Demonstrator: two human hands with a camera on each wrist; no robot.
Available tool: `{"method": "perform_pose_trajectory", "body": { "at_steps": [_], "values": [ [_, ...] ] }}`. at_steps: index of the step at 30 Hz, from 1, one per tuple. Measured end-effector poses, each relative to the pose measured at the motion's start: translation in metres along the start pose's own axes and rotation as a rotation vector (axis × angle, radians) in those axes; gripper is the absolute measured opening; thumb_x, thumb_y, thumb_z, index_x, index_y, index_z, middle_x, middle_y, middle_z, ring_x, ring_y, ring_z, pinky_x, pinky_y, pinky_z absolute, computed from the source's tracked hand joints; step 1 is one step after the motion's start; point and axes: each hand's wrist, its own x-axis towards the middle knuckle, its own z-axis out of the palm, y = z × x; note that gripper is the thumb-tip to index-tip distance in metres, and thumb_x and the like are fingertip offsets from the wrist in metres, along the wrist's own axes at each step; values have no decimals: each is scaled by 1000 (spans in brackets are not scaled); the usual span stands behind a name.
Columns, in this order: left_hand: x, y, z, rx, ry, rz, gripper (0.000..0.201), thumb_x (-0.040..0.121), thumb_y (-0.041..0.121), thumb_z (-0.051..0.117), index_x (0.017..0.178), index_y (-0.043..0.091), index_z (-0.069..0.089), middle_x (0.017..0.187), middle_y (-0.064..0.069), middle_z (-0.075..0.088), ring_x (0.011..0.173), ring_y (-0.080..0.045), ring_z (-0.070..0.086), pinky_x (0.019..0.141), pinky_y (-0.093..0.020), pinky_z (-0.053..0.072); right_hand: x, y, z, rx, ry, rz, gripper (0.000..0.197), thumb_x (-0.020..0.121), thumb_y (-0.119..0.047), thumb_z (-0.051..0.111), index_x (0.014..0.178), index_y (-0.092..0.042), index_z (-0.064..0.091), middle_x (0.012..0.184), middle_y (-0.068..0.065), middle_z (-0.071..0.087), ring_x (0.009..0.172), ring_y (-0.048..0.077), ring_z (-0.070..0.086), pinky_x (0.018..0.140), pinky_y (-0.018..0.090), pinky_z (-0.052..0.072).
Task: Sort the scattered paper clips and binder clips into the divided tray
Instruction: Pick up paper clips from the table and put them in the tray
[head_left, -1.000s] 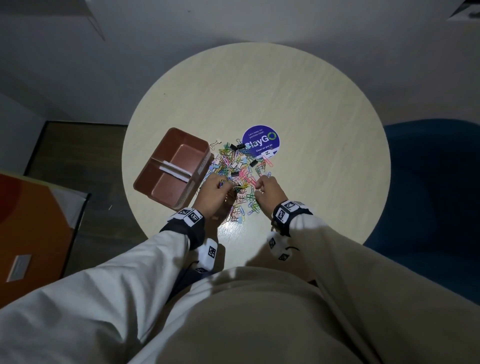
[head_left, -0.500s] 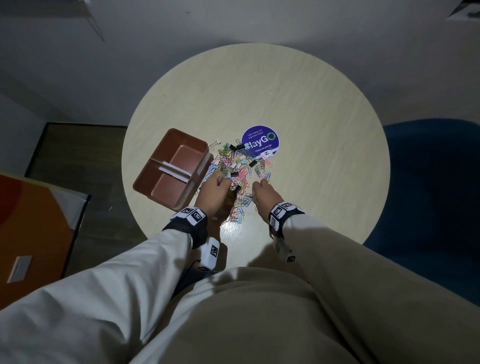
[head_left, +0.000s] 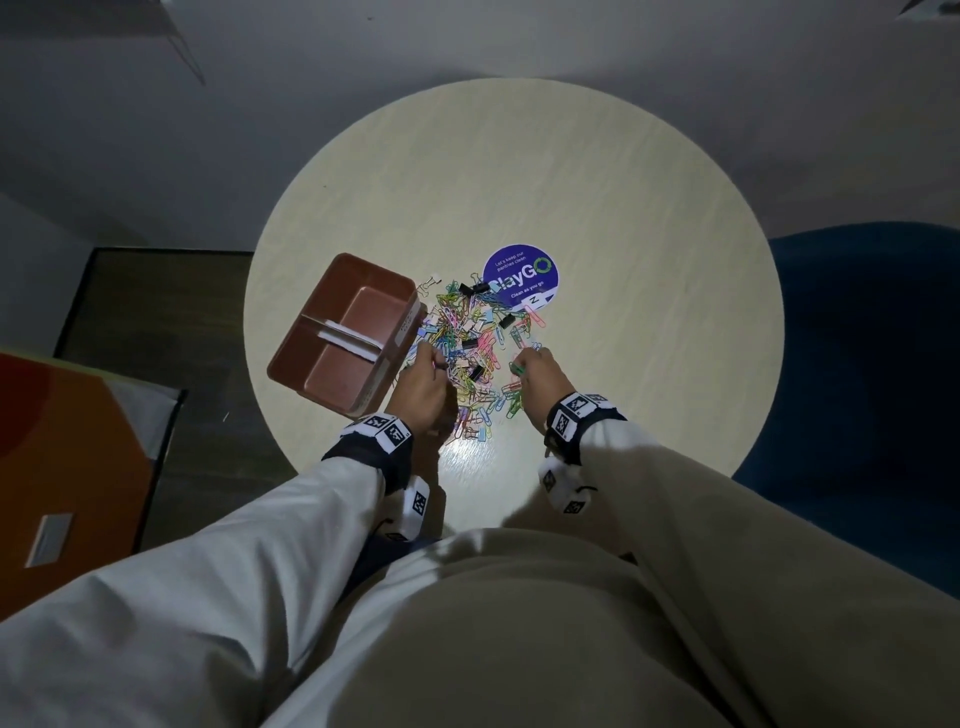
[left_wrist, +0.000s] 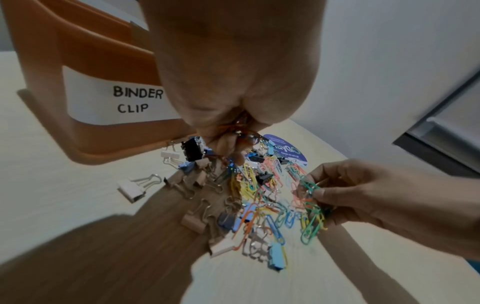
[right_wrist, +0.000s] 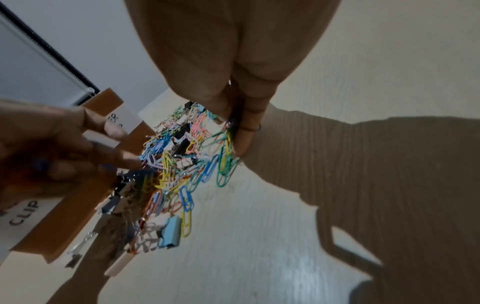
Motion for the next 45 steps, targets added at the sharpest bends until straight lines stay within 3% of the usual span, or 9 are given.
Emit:
{"method": "perform_pose_trajectory", "body": {
  "at_steps": [4,7,13,19,24,27,31,37,45],
  "values": [
    [-1,-6,2,182,3,28,12,102,9,33,110,10,41,92,-14,57,78,-33,57,58,-36,47,-1,-2,-4,160,57,21,22,90,7,42,105,-1,56,109,18,58,91,30,55,67,25,33],
    [-2,-7,4,316,5,43,23,98,4,41,121,9,43,114,-13,48,96,-29,53,75,-30,40,-6,-6,-10,269,87,51,10,94,-4,39,91,-9,48,85,11,56,71,23,47,54,28,29],
    [8,-20,6,343,-10,96,17,93,0,46,102,15,47,102,-15,62,85,-29,62,78,-48,56,-4,-4,-12,294,23,87,24,99,-14,32,82,-3,45,80,20,53,69,26,43,59,32,26],
    [9,-23,5,533,22,94,31,105,37,40,101,10,54,98,-11,58,86,-28,59,79,-42,52,-9,-9,-18,300,-23,97,18,86,-16,49,70,-11,43,71,10,43,63,23,36,55,32,21],
    [5,-29,6,725,-4,157,20,95,5,48,115,8,53,112,-16,60,93,-33,64,75,-42,52,-12,-5,-12,252,26,72,38,97,-35,52,72,-9,40,68,10,41,58,22,35,53,33,18],
    [1,-28,7,782,-1,194,24,95,1,45,117,8,46,108,-16,62,84,-33,66,64,-42,52,-12,-2,-9,214,11,55,42,100,-42,46,76,-9,40,69,10,44,60,23,38,52,33,18],
    [1,-31,11,780,-33,233,16,97,7,45,109,13,38,94,-13,62,69,-30,62,60,-42,55,-16,-2,-9,221,-3,27,42,101,-43,43,77,-10,41,67,5,43,60,22,39,51,31,20],
    [1,-32,13,761,-70,214,19,96,3,45,110,14,39,95,-12,62,70,-31,63,59,-40,53,-17,-9,-11,197,-30,1,41,101,-42,43,80,-8,46,73,10,50,64,24,44,54,31,24],
    [-10,-2,-12,491,-154,221,24,92,8,51,102,21,34,74,-6,57,64,-28,60,58,-39,50,-7,-23,-18,112,-66,-77,40,103,-42,40,78,-10,43,75,13,52,68,26,46,62,33,32]
  ]
}}
